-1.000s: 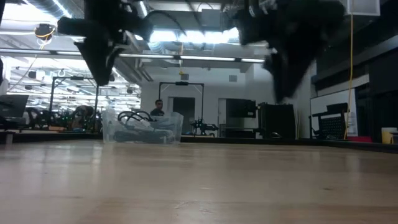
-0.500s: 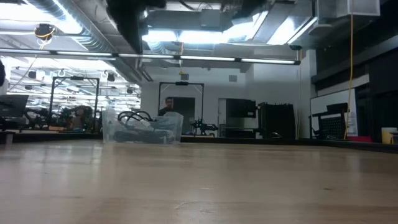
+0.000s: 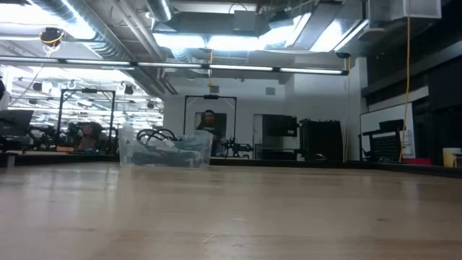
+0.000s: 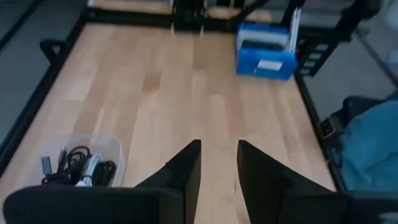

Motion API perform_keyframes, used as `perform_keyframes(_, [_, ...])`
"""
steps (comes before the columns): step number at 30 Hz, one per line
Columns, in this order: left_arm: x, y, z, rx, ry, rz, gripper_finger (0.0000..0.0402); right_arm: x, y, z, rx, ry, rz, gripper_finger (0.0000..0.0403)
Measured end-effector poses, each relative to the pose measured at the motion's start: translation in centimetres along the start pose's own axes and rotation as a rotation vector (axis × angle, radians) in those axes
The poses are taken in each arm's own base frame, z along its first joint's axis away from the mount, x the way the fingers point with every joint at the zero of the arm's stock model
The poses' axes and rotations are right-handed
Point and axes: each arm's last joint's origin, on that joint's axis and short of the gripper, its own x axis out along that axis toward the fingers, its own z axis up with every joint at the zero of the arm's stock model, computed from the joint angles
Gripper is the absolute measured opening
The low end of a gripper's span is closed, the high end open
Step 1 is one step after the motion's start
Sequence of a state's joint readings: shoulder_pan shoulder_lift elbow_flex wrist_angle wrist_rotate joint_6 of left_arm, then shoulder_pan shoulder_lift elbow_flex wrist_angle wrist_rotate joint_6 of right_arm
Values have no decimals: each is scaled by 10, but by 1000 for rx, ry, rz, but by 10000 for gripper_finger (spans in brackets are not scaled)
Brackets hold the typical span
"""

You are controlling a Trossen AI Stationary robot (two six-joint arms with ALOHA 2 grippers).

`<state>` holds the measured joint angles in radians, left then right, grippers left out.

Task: Pick and place USB-C Cables
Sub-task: Return to home position

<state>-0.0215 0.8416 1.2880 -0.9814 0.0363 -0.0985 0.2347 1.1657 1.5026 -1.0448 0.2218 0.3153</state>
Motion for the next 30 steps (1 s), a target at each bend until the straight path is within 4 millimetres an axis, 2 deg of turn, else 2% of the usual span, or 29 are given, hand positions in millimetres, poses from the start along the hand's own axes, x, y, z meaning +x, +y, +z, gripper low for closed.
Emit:
perform_keyframes(5, [-24,3,-33,-83,-140,21,96,-19,-10,-50,88,-208,138,247])
perform_keyframes(8, [-24,6,-56,-104,-206,53,96,-20,-15,-77,96,-290,200,247])
perform_keyframes(15, [2,12,-103,-83,-368,44,96,-2,-29,-132,156,-395,160,247])
perform_keyframes(21, [32,17,-139,-102,-443,26,96,26,-30,-169,100,-474,257,247])
perform_keyframes(26, [52,17,-160,-62,-548,-76,96,47,-29,-193,-2,-527,367,247])
perform_keyframes(30, [64,18,-173,-58,-582,-88,96,55,-29,-203,-71,-562,395,247])
